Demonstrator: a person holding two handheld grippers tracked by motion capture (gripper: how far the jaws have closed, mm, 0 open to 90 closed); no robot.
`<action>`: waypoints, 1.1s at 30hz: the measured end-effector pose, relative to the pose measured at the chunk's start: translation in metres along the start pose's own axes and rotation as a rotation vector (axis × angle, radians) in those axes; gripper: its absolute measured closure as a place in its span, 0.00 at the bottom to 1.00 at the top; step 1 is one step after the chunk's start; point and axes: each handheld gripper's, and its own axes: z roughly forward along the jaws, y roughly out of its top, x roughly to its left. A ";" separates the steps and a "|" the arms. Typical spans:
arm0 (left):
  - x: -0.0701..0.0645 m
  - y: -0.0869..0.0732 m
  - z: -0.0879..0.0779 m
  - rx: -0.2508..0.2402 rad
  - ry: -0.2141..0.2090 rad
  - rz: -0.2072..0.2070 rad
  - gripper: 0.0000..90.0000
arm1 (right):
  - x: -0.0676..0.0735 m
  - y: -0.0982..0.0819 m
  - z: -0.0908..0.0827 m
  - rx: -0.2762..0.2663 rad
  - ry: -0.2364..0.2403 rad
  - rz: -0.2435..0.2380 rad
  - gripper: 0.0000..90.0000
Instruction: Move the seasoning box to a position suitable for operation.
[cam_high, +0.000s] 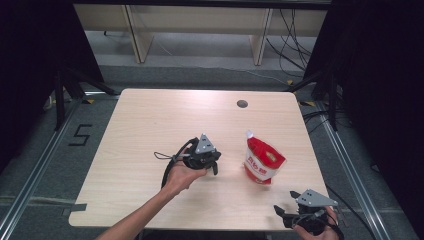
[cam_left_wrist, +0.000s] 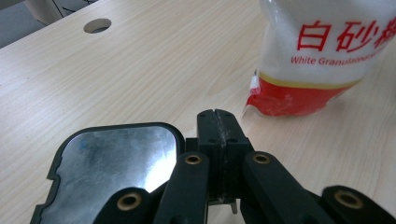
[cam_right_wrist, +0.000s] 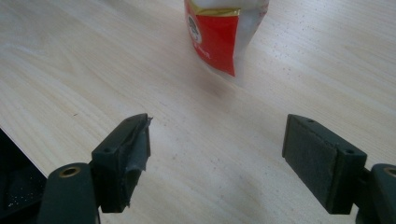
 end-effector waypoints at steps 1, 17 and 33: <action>0.000 -0.001 -0.001 0.002 -0.006 0.000 0.99 | 0.000 0.000 0.000 0.001 0.004 0.002 0.27; -0.001 -0.012 -0.027 0.044 -0.037 0.047 0.99 | 0.001 0.000 0.001 -0.001 0.011 0.010 0.27; 0.013 -0.032 -0.066 0.004 -0.005 0.041 0.97 | 0.001 0.000 0.002 0.017 0.003 0.025 0.27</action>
